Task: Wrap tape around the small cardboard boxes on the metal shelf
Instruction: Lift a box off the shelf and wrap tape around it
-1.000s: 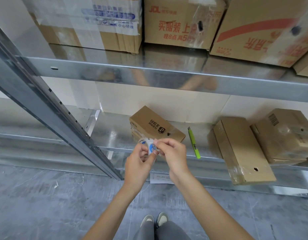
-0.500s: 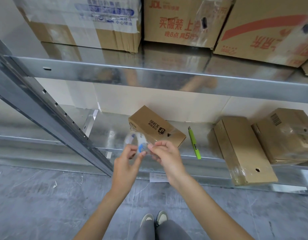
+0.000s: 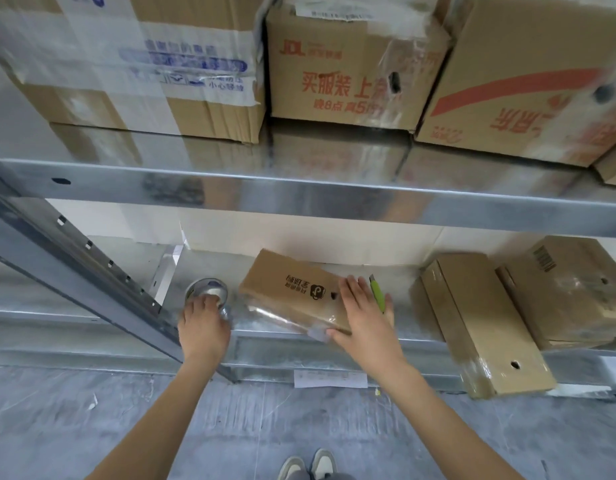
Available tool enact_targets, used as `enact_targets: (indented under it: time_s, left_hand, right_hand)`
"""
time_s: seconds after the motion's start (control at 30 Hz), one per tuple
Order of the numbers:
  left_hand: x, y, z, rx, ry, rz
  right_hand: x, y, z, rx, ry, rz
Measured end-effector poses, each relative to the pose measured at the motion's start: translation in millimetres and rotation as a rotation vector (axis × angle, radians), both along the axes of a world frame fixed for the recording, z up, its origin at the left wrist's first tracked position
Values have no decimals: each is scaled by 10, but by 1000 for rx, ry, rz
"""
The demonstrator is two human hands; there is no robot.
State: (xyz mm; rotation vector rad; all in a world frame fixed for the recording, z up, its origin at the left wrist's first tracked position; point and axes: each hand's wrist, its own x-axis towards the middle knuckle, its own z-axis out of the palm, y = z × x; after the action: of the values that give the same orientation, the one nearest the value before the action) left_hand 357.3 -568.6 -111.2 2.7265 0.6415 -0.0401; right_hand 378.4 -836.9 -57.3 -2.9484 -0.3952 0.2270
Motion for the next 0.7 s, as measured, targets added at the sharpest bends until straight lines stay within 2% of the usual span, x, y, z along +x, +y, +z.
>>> enact_targets:
  time_s: [0.07, 0.13, 0.17, 0.23, 0.3, 0.4, 0.53, 0.7]
  left_hand:
    - [-30, -174, 129, -79, -214, -40]
    - [-50, -387, 289, -168, -450, -228]
    - [-38, -467, 370, -170, -498, -347]
    - [38, -566, 464, -93, -464, -556]
    - [100, -611, 461, 48, -318, -669]
    - [107, -648, 398, 181, -190, -668]
    - [108, -684, 402, 173, -194, -649]
    - [114, -698, 445, 155, -170, -646]
  right_hand:
    - [115, -119, 2, 24, 55, 81]
    - [188, -166, -5, 27, 69, 119]
    - [200, -166, -13, 25, 65, 130]
    - [181, -144, -38, 18, 51, 142]
    - [173, -120, -37, 13, 69, 139]
    - [213, -12, 6, -9, 104, 125]
    - [271, 249, 33, -119, 104, 92]
    - [123, 343, 26, -93, 27, 42]
